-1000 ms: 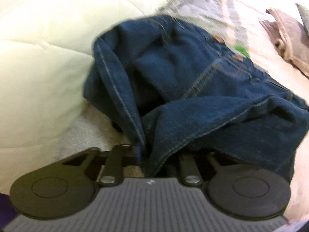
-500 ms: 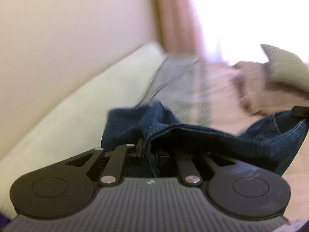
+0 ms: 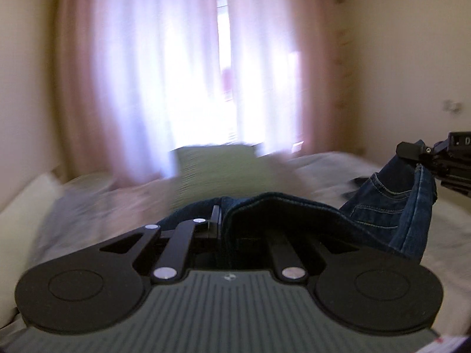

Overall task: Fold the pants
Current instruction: 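Lift the jeans with both grippers and shake them out over the bed, then open both grippers and drop the jeans loosely onto the bed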

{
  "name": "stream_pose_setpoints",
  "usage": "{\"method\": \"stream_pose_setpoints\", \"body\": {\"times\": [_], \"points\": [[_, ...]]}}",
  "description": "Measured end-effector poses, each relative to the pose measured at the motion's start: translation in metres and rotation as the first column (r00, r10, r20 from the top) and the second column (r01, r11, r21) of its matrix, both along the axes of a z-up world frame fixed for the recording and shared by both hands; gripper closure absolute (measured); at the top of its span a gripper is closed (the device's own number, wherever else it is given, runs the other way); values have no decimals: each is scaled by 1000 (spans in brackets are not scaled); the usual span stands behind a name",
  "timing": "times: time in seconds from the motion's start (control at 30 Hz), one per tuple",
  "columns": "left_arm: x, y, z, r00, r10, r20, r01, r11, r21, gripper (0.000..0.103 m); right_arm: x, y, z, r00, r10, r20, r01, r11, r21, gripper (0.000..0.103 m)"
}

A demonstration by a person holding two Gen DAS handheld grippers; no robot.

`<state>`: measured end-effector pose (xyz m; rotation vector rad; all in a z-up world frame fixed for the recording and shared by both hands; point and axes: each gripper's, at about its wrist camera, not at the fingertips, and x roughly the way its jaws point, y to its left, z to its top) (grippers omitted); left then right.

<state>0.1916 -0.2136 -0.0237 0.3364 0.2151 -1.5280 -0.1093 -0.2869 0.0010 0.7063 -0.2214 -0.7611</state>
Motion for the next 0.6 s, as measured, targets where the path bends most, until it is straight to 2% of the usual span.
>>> {"method": "stream_pose_setpoints", "body": {"times": [0.07,0.1,0.13,0.17,0.2,0.23,0.27,0.3,0.37,0.47,0.53,0.6], "points": [[-56,-28,5,998,-65,-24,66,997,30,97,-58,-8,8,995,-90,-30,90,996,-10,100],[-77,-45,2,995,-92,-30,94,993,66,94,-77,-12,9,990,-125,-68,126,992,6,93],[-98,-63,-7,992,-123,-31,126,985,115,84,-98,-20,6,977,-162,-140,170,984,50,82],[-118,-81,-18,990,-136,-38,141,975,173,77,-117,-32,0,951,-181,-250,216,969,118,44],[-138,-95,-30,991,-129,-46,136,961,241,63,-130,-42,-9,918,-166,-359,246,950,192,22],[-151,-108,-46,991,-118,-56,130,940,316,60,-143,-51,-23,875,-125,-468,277,922,271,22],[-162,-117,-62,993,-98,-68,116,916,384,60,-154,-54,-38,840,-82,-536,295,898,325,22],[-169,-119,-77,994,-75,-74,99,896,434,60,-165,-53,-53,820,-42,-571,300,881,365,22],[-178,-114,-103,996,-54,-73,83,857,509,58,-190,-38,-81,813,34,-581,285,848,448,22],[-167,-95,-131,998,-25,-60,56,805,590,51,-215,-10,-110,806,111,-581,284,789,544,22],[-152,-60,-147,999,-3,-54,37,765,642,50,-228,4,-116,803,141,-578,282,766,578,22],[-150,-24,-153,998,16,-54,24,744,668,50,-236,16,-119,798,162,-580,274,759,590,22]]}}
